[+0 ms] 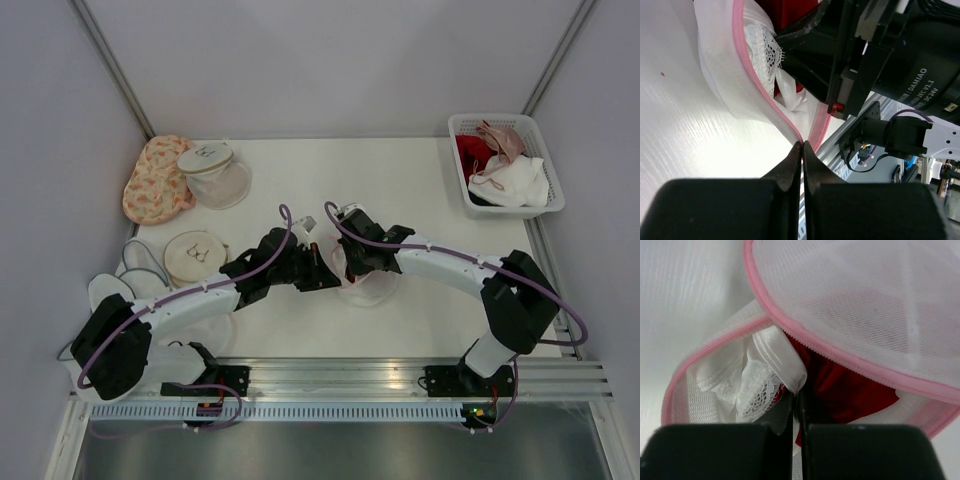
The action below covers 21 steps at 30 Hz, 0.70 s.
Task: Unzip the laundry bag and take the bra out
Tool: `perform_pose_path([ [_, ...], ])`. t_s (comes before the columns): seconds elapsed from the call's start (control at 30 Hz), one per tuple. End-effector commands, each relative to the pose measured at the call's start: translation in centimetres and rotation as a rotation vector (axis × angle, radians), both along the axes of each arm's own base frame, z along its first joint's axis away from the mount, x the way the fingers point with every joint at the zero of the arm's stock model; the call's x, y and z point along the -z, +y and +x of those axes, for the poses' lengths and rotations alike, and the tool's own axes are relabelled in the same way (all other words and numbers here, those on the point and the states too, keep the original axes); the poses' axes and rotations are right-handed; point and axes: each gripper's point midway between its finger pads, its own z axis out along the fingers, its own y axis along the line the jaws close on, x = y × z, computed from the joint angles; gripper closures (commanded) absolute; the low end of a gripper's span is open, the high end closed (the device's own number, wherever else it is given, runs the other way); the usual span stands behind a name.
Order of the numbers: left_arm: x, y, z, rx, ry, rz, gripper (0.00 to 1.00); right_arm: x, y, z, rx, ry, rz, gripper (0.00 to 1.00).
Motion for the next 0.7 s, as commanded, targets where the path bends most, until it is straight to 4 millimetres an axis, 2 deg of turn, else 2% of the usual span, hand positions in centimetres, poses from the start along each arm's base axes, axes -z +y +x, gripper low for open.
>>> perform_pose_path([
  [0.0,-1.1,-0.3,-0.2,-0.002,-0.013,-0.044,0.98,-1.5,0.2,1.4,0.032,-0.076,0.010,1.00],
  [0.13,-0.8,-0.1,-0.2,-0.005,-0.011,-0.036,0.98,-5.9,1.7,0.9,-0.019,-0.115,0.130,1.00],
  [0.17,-0.8,-0.1,-0.3,-0.005,-0.010,-0.035,0.98,-7.8,2.5,-0.2,-0.079,-0.110,0.204,0.99],
  [0.23,-0.6,-0.1,-0.2,-0.010,-0.008,-0.032,0.98,-10.3,3.6,-1.2,-0.138,-0.117,0.299,1.00],
  [0.3,-0.5,0.0,-0.2,-0.014,-0.005,-0.030,0.98,-13.2,5.0,-3.3,-0.238,-0.096,0.427,1.00],
  [0.37,-0.3,0.0,-0.2,-0.017,-0.002,-0.030,0.98,-15.3,5.3,-3.8,-0.243,-0.117,0.493,1.00],
  [0.47,-0.2,0.0,-0.2,-0.018,0.002,-0.032,0.98,-17.8,5.3,-4.0,-0.240,-0.180,0.577,1.00],
  [0.6,-0.2,0.2,-0.5,-0.017,0.003,-0.032,0.98,-23.5,6.1,-3.3,-0.240,-0.284,0.740,0.99],
  [0.67,-0.2,0.4,-0.5,-0.022,0.001,-0.030,0.98,-26.8,5.8,-2.3,-0.216,-0.358,0.804,1.00],
])
